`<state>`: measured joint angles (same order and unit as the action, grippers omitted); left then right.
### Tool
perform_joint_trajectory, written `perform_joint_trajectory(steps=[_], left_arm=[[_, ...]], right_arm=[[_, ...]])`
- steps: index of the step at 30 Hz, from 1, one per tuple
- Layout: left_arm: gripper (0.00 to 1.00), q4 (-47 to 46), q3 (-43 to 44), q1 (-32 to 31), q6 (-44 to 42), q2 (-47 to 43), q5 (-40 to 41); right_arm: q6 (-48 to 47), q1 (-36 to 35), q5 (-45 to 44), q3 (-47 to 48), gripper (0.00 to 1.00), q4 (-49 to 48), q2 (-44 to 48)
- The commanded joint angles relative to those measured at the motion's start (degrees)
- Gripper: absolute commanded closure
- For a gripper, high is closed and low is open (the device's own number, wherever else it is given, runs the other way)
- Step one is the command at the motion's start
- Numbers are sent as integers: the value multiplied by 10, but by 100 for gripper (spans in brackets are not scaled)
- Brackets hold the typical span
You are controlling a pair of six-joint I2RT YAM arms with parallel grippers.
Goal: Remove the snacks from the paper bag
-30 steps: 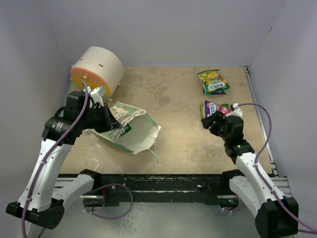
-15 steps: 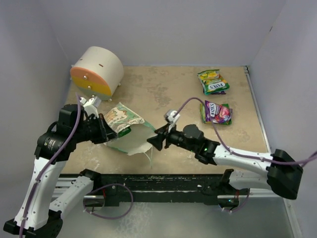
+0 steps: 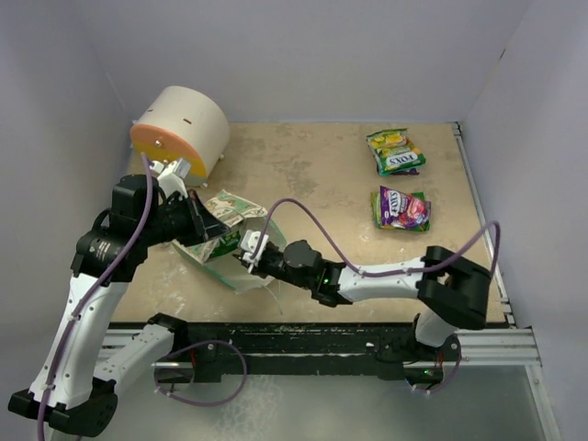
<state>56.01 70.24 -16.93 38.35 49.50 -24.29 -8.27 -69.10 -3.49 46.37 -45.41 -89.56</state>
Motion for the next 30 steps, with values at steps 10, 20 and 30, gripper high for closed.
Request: perform_joint_trajectory(steps=[10,20,30], left_arm=[[100,-32,42,0,-1,2,-19],[100,-20,62,0,-15,10,-23],[100,-21,74,0,-20,19,-25]], right_arm=[[-17,-10,-227,145,60,-261,-247],[9,3,-268,196,41,-278,-327],[24,23,-238,208,29,-268,-359]])
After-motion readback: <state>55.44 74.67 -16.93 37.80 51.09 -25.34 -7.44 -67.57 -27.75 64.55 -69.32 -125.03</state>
